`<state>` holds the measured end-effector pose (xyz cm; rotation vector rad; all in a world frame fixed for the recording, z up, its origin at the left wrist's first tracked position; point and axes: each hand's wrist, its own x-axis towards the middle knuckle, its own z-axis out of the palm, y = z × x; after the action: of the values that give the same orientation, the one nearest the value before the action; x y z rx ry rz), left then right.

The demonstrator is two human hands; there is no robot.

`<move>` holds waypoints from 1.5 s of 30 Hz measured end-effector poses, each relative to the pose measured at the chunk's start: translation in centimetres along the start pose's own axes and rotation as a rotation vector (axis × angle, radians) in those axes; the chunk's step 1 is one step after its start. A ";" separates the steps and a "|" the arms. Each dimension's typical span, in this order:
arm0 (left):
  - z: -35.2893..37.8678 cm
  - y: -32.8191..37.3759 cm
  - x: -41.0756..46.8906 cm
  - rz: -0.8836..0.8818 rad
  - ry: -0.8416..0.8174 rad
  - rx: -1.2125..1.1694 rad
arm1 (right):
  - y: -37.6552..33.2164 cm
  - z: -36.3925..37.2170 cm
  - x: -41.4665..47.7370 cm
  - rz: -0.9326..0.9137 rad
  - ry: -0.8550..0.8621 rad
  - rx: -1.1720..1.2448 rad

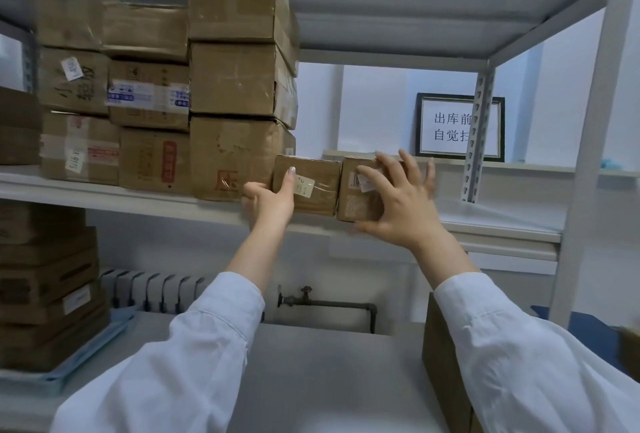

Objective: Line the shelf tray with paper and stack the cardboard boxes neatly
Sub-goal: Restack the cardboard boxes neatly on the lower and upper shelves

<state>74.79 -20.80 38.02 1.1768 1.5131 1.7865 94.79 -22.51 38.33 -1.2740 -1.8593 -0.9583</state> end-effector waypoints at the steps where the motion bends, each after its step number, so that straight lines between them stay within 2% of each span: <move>1: 0.0 0.0 -0.2 0.011 0.007 0.011 | 0.0 -0.1 -0.2 0.011 -0.081 -0.040; 4: 0.1 0.0 -0.9 0.083 0.013 0.042 | -0.1 -0.2 -0.2 0.063 -0.173 -0.098; 8: 0.1 -0.2 -1.6 0.201 -0.004 0.235 | -0.3 -0.8 0.8 0.149 -0.144 -0.003; 15: 1.0 -0.2 -1.8 0.278 -0.005 0.355 | -0.6 -2.0 4.1 0.204 0.078 0.043; 19: 1.5 -0.5 -1.4 0.305 0.014 0.361 | -1.1 -2.1 6.2 0.175 0.278 0.093; 21: 1.7 -0.5 -1.2 0.323 0.032 0.375 | -1.7 -2.3 7.2 0.154 0.319 0.145; 23: 1.9 -0.5 -1.1 0.353 0.043 0.406 | -2.5 -2.5 8.0 0.120 0.288 0.179; 27: 2.0 -0.5 -1.0 0.457 0.065 0.549 | -4.5 -2.6 9.3 0.085 0.114 0.228; 32: 1.7 -0.3 -0.2 0.483 0.080 0.676 | -5.7 -1.5 10.4 0.007 -0.032 0.218; 37: 1.4 -0.7 0.8 0.523 0.144 0.728 | -5.7 -0.4 10.7 -0.060 -0.079 0.189; 39: 1.3 -0.8 0.9 0.528 0.152 0.732 | -5.9 -0.1 10.3 0.013 -0.061 0.268; 42: 1.4 -0.7 0.9 0.525 0.164 0.720 | -6.5 0.8 9.0 0.400 -0.035 0.658; 45: 1.4 -0.8 0.7 0.534 0.182 0.725 | -6.5 2.0 8.1 0.672 -0.192 1.055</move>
<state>75.56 -19.30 37.46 1.9526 2.2166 1.7278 86.02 -18.81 42.97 -1.1394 -1.4905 0.4835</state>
